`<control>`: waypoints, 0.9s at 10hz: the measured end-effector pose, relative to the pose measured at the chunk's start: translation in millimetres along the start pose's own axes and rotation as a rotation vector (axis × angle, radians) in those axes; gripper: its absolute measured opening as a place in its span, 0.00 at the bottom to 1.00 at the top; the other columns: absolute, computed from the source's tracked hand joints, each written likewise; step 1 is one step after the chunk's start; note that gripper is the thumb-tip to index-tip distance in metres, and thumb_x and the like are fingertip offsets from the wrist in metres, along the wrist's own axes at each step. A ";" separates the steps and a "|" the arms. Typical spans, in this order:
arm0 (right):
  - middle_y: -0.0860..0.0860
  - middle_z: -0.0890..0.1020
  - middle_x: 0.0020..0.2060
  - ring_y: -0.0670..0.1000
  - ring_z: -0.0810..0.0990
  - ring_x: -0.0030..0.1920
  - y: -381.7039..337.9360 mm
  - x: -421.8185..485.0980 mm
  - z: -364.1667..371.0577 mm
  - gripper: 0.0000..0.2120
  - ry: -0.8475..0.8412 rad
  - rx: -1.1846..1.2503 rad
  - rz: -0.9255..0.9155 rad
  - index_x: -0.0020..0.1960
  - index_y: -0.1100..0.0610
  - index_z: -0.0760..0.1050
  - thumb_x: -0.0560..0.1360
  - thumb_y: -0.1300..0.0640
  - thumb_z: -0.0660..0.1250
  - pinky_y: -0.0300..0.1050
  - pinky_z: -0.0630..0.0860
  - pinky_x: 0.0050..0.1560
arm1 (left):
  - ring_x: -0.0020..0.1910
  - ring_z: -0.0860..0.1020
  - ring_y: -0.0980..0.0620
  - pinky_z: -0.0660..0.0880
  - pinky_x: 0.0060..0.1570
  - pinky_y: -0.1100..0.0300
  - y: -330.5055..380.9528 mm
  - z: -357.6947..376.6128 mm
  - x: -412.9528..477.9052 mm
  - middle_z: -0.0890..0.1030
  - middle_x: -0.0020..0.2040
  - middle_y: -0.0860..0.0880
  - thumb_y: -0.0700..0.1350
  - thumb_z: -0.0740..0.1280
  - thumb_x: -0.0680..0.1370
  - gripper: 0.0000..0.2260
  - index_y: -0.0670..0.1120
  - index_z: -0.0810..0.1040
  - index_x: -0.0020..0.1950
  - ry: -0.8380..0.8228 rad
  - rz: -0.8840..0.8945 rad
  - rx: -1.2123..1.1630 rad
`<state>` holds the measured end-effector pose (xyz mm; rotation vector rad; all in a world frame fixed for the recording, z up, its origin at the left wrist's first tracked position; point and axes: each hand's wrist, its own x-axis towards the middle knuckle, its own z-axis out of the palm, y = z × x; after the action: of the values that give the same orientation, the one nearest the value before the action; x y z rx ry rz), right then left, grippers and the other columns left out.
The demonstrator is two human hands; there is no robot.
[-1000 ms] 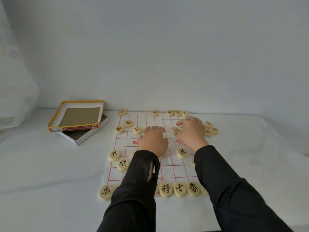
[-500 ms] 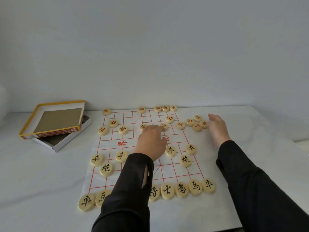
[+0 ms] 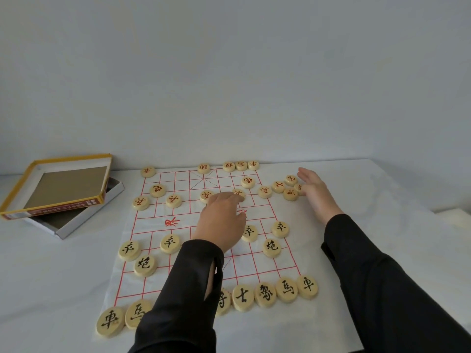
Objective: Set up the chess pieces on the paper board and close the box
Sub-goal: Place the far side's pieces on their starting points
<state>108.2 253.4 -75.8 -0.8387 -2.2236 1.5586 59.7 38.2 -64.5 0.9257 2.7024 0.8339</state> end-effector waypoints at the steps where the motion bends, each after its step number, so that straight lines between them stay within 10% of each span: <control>1: 0.52 0.56 0.75 0.53 0.54 0.75 1.6 -0.7 4.7 0.21 -0.002 -0.147 -0.044 0.67 0.52 0.70 0.76 0.65 0.57 0.47 0.54 0.72 | 0.72 0.58 0.53 0.58 0.69 0.57 1.5 0.6 0.4 0.64 0.72 0.53 0.45 0.59 0.80 0.19 0.51 0.65 0.71 -0.002 0.001 0.001; 5: 0.53 0.51 0.77 0.53 0.57 0.75 0.6 -4.6 12.3 0.19 0.052 -0.500 -0.073 0.64 0.57 0.75 0.74 0.56 0.70 0.45 0.55 0.72 | 0.73 0.58 0.53 0.58 0.70 0.58 -0.2 0.4 0.5 0.64 0.73 0.53 0.45 0.59 0.80 0.19 0.51 0.65 0.71 -0.005 -0.005 -0.002; 7: 0.55 0.75 0.63 0.52 0.72 0.63 -5.8 -1.4 -11.7 0.11 0.328 0.002 -0.025 0.53 0.57 0.78 0.75 0.51 0.67 0.43 0.68 0.60 | 0.72 0.58 0.53 0.58 0.70 0.57 0.0 -0.5 0.9 0.64 0.73 0.53 0.45 0.59 0.80 0.19 0.51 0.65 0.72 -0.006 -0.008 -0.002; 9: 0.55 0.80 0.53 0.54 0.77 0.56 2.4 4.3 -17.9 0.12 0.483 -0.149 -0.076 0.56 0.62 0.77 0.75 0.57 0.67 0.40 0.69 0.53 | 0.73 0.58 0.53 0.58 0.70 0.57 1.2 0.8 0.8 0.63 0.73 0.53 0.45 0.59 0.80 0.19 0.51 0.65 0.71 -0.015 -0.015 -0.010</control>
<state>115.4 270.0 -71.8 -1.0311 -2.0001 1.0272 59.9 39.8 -64.5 0.9050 2.6865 0.8338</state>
